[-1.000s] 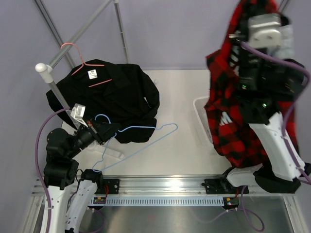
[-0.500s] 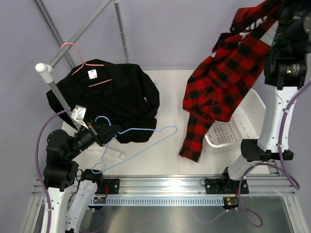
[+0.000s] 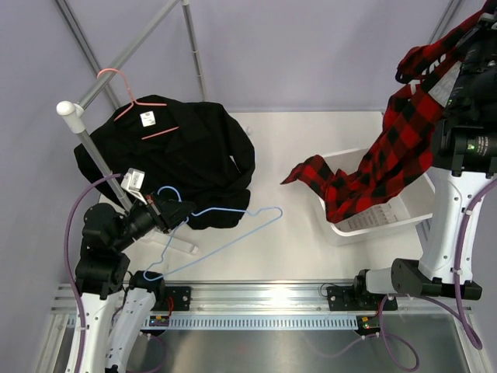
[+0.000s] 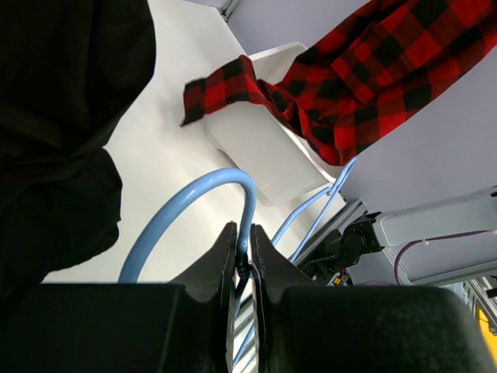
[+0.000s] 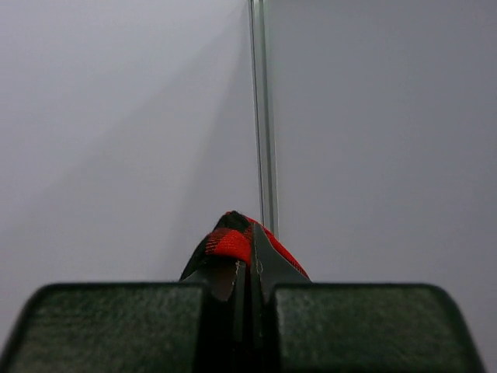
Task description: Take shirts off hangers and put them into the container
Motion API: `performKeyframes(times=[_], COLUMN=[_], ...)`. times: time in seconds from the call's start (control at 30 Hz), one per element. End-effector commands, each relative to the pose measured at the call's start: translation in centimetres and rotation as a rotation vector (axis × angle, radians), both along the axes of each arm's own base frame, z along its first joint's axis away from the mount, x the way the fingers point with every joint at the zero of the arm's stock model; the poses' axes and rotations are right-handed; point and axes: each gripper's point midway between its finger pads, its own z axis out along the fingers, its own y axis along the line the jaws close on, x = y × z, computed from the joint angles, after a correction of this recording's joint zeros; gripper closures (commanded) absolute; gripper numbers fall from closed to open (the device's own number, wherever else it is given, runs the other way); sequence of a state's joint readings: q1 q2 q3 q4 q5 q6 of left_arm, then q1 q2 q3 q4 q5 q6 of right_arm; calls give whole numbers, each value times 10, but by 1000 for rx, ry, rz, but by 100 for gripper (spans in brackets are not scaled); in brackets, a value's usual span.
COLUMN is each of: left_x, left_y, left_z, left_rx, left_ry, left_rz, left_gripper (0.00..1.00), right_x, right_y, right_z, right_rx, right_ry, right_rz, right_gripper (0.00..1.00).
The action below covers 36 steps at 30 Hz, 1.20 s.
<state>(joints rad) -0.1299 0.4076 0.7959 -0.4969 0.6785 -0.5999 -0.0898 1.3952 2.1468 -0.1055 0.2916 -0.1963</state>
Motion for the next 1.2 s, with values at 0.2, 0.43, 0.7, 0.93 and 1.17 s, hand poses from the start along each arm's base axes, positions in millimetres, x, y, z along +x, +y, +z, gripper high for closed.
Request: performKeyframes(times=[0.2,0.43,0.7,0.93,1.17], left_x=[-11,-20,-25,-27,-8], left_y=[-2,0,-1,-3,-3], left_z=[14,15,11,6,-8], left_rx=[-15,-17,-59,-75,-51], left_ry=[-55,-54,-57,-45,16], left_rz=[-24,-18,-19,-33,-15], left_gripper=[100,100,100,100,100], right_x=[-30,-34,-26,4,6], right_y=[3,-5,4,13,119], right_z=[-44,-169,-370,-414,-333], right_rx=[93,443,836,758,490], right_ry=[-48,81,367,693,737], right_rz=[45,74,41,17,357], right_gripper=[100,100,100,1,0])
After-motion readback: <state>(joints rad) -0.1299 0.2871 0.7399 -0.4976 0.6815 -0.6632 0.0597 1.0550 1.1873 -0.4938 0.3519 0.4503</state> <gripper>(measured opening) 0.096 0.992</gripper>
